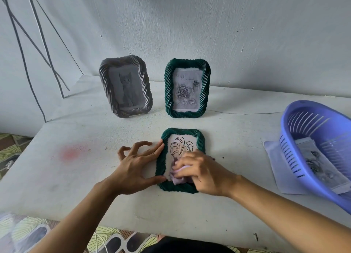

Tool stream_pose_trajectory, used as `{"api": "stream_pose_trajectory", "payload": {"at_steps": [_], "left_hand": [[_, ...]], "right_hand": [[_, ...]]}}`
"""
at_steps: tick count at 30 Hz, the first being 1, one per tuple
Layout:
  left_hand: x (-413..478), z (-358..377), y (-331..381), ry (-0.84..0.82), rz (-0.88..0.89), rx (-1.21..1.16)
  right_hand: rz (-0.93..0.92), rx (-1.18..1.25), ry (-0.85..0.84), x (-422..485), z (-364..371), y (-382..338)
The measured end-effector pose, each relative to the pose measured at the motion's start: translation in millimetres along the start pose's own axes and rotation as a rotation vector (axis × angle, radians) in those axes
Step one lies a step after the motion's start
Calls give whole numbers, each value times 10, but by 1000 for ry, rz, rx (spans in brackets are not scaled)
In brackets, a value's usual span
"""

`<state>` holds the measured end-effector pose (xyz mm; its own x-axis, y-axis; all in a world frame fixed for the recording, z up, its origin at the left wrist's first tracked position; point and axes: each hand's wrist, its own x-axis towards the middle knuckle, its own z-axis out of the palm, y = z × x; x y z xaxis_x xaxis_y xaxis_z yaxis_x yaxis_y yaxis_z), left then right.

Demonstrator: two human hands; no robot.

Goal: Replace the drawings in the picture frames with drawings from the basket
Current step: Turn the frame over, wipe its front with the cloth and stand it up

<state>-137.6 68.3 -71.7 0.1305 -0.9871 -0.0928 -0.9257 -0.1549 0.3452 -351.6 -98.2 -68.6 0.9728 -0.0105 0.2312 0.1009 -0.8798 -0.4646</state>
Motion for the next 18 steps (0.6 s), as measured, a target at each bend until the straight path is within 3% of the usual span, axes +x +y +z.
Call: {"api": "stream_pose_trajectory", "payload": {"at_steps": [4, 9, 18], "left_hand": [[10, 1, 2, -4, -12, -29], [8, -14, -3, -13, -20, -71], [9, -54, 26, -41, -44, -86]], "right_hand": [[16, -50, 1, -172, -224, 158], [161, -159, 106, 5, -359, 373], [281, -231, 256, 577, 3, 282]]}}
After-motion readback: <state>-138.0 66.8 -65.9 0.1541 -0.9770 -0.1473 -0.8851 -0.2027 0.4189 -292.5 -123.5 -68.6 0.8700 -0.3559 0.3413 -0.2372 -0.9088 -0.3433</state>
